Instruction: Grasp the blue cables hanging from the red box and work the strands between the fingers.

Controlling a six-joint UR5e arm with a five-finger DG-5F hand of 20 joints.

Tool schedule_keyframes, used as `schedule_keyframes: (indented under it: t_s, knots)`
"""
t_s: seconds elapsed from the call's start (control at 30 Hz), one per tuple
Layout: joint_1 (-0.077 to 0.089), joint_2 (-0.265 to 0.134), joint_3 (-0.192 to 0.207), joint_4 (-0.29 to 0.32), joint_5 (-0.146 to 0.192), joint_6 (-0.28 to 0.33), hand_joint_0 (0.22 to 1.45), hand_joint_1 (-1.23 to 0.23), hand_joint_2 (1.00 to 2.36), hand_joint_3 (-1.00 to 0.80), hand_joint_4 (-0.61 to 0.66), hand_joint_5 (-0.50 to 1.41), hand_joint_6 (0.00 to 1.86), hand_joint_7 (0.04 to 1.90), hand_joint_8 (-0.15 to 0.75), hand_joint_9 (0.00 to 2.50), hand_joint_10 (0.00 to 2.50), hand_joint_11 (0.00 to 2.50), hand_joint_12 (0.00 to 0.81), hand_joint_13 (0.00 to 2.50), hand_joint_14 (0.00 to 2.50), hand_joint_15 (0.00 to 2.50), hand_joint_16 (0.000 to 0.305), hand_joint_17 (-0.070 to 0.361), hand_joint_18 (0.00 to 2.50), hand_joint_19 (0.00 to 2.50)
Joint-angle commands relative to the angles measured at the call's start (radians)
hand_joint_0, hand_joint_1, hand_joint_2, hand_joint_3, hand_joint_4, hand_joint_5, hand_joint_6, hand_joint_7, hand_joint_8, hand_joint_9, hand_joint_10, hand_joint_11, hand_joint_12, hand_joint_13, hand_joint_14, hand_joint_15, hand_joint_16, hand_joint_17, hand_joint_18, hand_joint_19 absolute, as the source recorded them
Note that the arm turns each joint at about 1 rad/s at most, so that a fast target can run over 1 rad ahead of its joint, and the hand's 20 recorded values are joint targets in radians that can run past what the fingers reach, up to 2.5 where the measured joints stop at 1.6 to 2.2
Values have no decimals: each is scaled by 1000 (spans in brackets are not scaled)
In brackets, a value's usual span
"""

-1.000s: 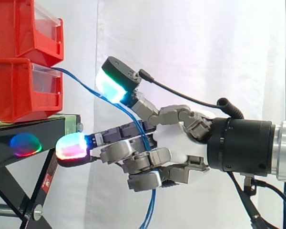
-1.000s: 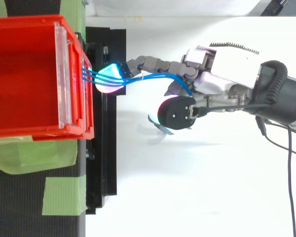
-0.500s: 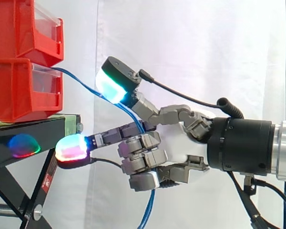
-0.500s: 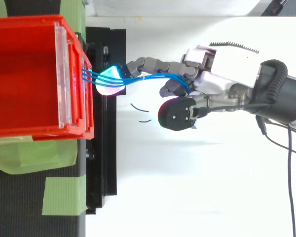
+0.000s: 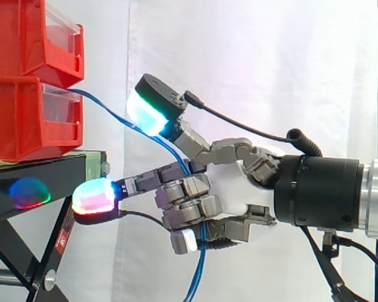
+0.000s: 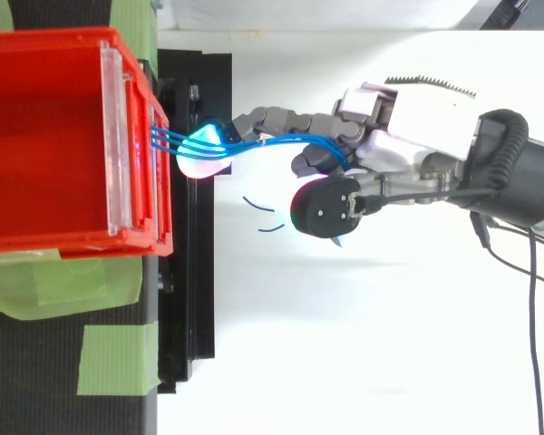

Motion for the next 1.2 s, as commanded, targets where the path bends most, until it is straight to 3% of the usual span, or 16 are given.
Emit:
schedule_keyframes:
  t_s: [0.0, 0.13, 0.23, 0.3, 0.4, 0.5, 0.67, 0.83, 0.9, 1.07, 1.17]
  knots:
    - [0, 0, 0, -8, -11, 6, 745, -510, 1000, -1000, 358, 83, 10, 774, 432, 783, 2500, 2410, 533, 1067, 2500, 1646, 63, 141, 1418, 765]
    - [-2, 33, -3, -22, -22, 3, 745, -509, 1000, -1000, 358, 82, 10, 777, 435, 785, 2500, 2478, 541, 1072, 2500, 1655, 63, 141, 1416, 765]
    - [5, 76, -63, -28, -16, -17, 744, -509, 1000, -1000, 354, 81, 9, 775, 433, 779, 2500, 2455, 540, 1067, 2500, 1666, 62, 140, 1409, 770]
    - [11, 119, -119, 20, 21, -54, 743, -509, 1000, -1000, 355, 80, 10, 776, 433, 776, 2500, 2465, 539, 1064, 2500, 1666, 63, 142, 1411, 759]
    - [14, 146, -133, 44, 50, -83, 743, -508, 1000, -1000, 358, 80, 10, 775, 433, 771, 2500, 2452, 527, 1057, 2500, 1661, 63, 142, 1410, 759]
    - [15, 157, -135, 16, 59, -100, 742, -508, 1000, -1000, 353, 78, 9, 774, 432, 766, 2500, 2436, 531, 1059, 2500, 1658, 62, 139, 1405, 769]
    - [17, 155, -133, 27, 67, -103, 743, -507, 1000, -1000, 363, 90, 10, 808, 434, 764, 2500, 2466, 525, 1054, 2500, 1659, 62, 140, 1401, 789]
    - [20, 157, -133, 20, 111, -104, 744, -508, 1000, -1000, 376, 122, 12, 854, 431, 760, 2500, 2455, 522, 1046, 2500, 1656, 61, 138, 1399, 793]
    - [21, 155, -132, 21, 108, -104, 745, -509, 1000, -1000, 379, 128, 12, 859, 430, 758, 2500, 2455, 521, 1045, 2500, 1657, 61, 138, 1399, 795]
    - [21, 155, -93, 15, 108, -107, 747, -509, 1000, -1000, 375, 126, 13, 856, 436, 757, 2500, 2465, 524, 1036, 2500, 1661, 62, 139, 1399, 789]
    - [21, 155, -64, -27, 110, -115, 748, -510, 1000, -1000, 371, 121, 12, 851, 433, 750, 2500, 2449, 521, 1035, 2500, 1635, 61, 137, 1390, 794]
